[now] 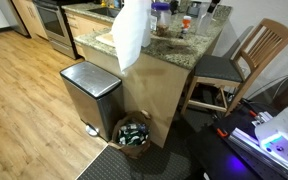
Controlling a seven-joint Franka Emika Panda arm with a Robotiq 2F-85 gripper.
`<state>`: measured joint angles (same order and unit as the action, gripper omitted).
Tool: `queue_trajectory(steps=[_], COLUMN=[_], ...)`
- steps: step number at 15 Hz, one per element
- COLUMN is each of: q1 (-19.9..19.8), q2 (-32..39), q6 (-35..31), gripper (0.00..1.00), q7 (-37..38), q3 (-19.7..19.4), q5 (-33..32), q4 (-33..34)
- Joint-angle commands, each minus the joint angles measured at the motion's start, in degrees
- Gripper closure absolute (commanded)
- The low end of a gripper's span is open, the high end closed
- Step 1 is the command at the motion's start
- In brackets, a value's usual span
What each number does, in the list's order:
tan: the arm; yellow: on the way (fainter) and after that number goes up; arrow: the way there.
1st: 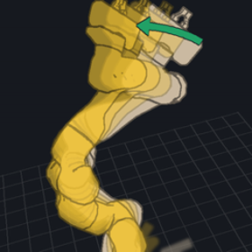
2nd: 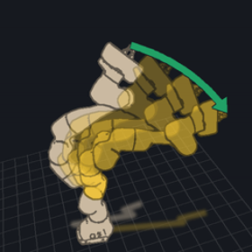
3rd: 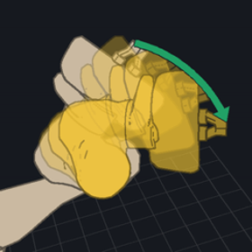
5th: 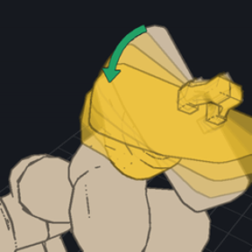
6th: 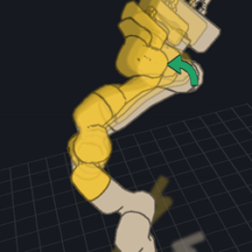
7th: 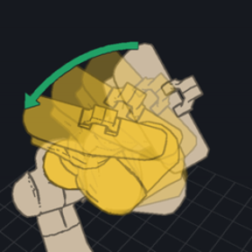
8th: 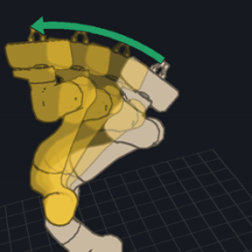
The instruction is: Pick the silver spoon on the counter and put it in the cup
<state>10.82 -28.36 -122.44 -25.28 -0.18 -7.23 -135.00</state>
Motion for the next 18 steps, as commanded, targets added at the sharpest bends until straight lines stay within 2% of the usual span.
queue_trajectory(steps=[1, 3, 4, 5, 8, 9, 10, 13, 16, 18], q1=[2.98, 3.55, 3.02, 2.86, 2.51, 2.40, 3.33, 3.48, 1.55, -1.04], q2=[7.92, 11.89, 12.91, 9.79, 12.89, 12.81, 12.94, 13.05, 12.60, 11.70], q6=[-6.91, -10.92, -10.92, -9.40, -10.58, -8.77, -9.14, -12.94, -12.70, -9.37], gripper=[0.00, 0.00, 0.00, 0.00, 0.00, 0.00, 0.00, 0.00, 0.00, 0.00], q7=[-5.29, -9.59, -9.27, -6.56, -7.76, -8.55, -11.76, -13.22, -7.88, 2.03], q3=[2.19, 2.13, 2.45, 3.31, 3.40, 3.45, 2.71, 2.61, 4.24, 6.69], q5=[-0.92, -1.77, -2.20, -1.04, -1.37, -2.11, 0.18, 2.80, -1.18, -9.79], q4=[1.67, 1.36, 1.15, 0.24, 0.53, 1.13, 1.18, 0.45, 0.50, 0.79])
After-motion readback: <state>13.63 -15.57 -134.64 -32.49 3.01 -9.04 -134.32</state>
